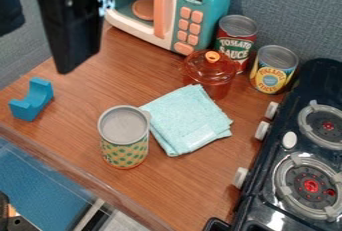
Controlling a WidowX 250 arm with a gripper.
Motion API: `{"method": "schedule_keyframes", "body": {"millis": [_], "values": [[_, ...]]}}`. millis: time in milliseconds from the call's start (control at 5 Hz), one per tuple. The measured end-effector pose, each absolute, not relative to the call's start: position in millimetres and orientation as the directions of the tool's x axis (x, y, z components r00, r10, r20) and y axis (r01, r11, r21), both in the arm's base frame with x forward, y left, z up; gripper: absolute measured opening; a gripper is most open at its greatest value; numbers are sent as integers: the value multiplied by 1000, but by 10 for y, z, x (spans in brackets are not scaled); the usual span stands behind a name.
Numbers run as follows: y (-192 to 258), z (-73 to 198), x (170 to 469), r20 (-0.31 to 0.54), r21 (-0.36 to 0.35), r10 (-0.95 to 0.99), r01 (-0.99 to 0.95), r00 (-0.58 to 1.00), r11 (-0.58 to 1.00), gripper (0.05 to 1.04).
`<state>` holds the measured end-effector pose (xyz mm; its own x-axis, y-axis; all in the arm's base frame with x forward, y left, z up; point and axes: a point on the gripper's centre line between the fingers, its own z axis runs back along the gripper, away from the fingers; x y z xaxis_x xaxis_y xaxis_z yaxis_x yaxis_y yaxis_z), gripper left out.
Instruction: Push the can to the left top side of the table
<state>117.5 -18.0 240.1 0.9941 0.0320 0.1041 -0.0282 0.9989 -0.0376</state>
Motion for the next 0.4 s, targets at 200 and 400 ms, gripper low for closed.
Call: {"method": "schedule_keyframes", "body": {"millis": [200, 400], "values": [[-179, 2375, 1178, 101, -37, 37, -33, 994, 999, 1000], [-140, 1959, 1481, 1, -11, 120, -120, 993, 993, 1000]]}}
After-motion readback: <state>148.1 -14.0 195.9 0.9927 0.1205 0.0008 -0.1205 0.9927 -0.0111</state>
